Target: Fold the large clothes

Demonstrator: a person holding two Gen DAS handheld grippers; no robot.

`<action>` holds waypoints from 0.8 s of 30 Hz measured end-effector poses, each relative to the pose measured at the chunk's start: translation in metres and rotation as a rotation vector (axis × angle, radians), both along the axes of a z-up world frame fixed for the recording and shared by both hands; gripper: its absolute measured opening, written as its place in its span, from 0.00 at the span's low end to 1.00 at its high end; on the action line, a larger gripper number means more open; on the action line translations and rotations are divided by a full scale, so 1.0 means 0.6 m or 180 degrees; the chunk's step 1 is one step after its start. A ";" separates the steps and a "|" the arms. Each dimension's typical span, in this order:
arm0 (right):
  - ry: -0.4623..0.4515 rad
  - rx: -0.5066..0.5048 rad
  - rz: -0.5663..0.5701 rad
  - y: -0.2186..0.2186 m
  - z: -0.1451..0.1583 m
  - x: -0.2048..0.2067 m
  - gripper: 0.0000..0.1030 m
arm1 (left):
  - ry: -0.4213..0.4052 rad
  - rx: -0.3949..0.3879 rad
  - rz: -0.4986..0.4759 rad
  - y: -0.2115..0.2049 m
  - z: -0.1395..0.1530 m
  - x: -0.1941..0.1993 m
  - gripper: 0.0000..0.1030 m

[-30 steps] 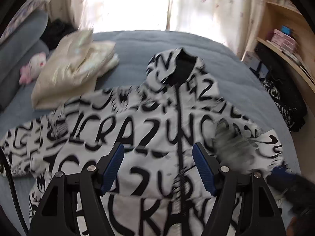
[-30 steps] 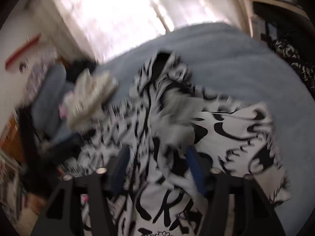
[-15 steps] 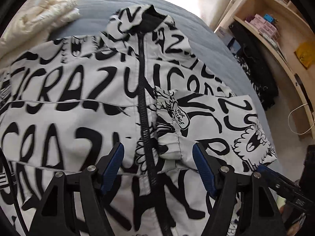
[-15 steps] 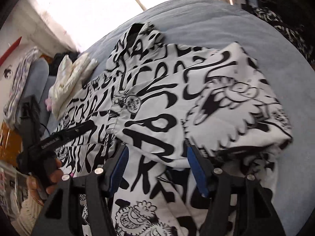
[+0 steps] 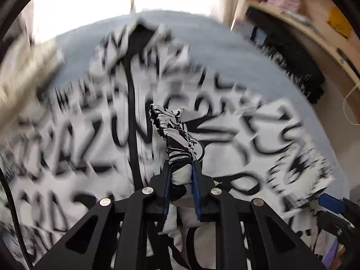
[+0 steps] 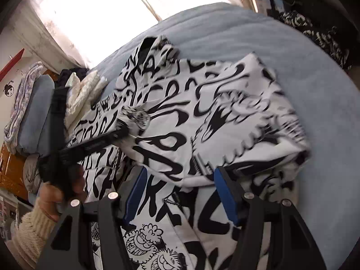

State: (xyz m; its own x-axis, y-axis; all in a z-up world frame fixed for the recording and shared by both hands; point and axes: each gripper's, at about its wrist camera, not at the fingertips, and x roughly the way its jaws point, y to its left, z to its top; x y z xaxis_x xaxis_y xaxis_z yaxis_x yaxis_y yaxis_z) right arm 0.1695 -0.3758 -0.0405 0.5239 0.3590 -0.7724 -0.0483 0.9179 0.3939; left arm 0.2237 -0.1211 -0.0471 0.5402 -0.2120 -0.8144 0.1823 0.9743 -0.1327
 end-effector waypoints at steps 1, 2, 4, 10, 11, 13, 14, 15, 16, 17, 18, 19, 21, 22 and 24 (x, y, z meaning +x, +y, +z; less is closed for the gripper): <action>-0.0040 0.0002 -0.0020 -0.007 0.009 -0.003 0.60 | -0.0175 0.0022 -0.0007 0.005 0.031 -0.008 0.14; -0.0091 0.0013 -0.0049 -0.016 0.021 -0.006 0.60 | -0.0347 0.0059 0.0006 0.013 0.061 -0.016 0.13; -0.0196 0.0030 -0.0108 -0.033 0.045 -0.011 0.60 | -0.0616 0.0126 0.0082 0.040 0.107 -0.031 0.13; -0.0283 -0.0074 -0.0350 -0.082 0.073 -0.002 0.62 | -0.0493 0.0332 0.0466 0.166 0.075 -0.041 0.16; -0.0224 -0.0063 -0.0384 -0.090 0.065 0.006 0.63 | -0.0341 0.0306 0.0510 0.181 0.049 -0.032 0.16; -0.0093 -0.0036 -0.0422 -0.102 0.047 0.029 0.65 | -0.0020 0.0278 0.0574 0.210 -0.012 -0.018 0.19; 0.0003 -0.0028 -0.0445 -0.109 0.033 0.044 0.65 | 0.0114 0.0246 0.0590 0.219 -0.036 -0.012 0.21; 0.0089 -0.0019 -0.0456 -0.114 0.021 0.058 0.65 | 0.0246 0.0160 0.0598 0.228 -0.058 -0.007 0.23; 0.0165 -0.0002 -0.0472 -0.119 0.009 0.074 0.65 | 0.0360 0.0058 0.0629 0.236 -0.076 0.003 0.24; 0.0226 0.0011 -0.0503 -0.126 -0.002 0.091 0.65 | 0.0429 -0.0023 0.0658 0.239 -0.090 0.008 0.26; 0.0273 0.0033 -0.0519 -0.132 -0.012 0.108 0.65 | 0.0476 -0.0096 0.0675 0.244 -0.098 0.016 0.33; 0.0314 0.0052 -0.0532 -0.135 -0.019 0.123 0.65 | 0.0485 -0.0139 0.0698 0.246 -0.102 0.021 0.42; 0.0394 0.0106 -0.0593 -0.145 -0.038 0.155 0.65 | 0.0451 -0.0139 0.0706 0.244 -0.106 0.027 0.56; 0.0434 0.0129 -0.0608 -0.148 -0.048 0.169 0.65 | 0.0431 -0.0142 0.0674 0.240 -0.107 0.033 0.59; 0.0510 0.0150 -0.0645 -0.156 -0.071 0.202 0.65 | 0.0425 -0.0106 0.0623 0.233 -0.111 0.046 0.59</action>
State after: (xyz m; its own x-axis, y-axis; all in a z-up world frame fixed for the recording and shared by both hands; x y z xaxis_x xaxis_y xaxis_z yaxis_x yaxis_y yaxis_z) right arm 0.2906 -0.4694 -0.0828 0.4611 0.2966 -0.8363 0.2013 0.8829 0.4242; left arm 0.2512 0.0189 -0.1139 0.4616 -0.1416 -0.8757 -0.0310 0.9840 -0.1755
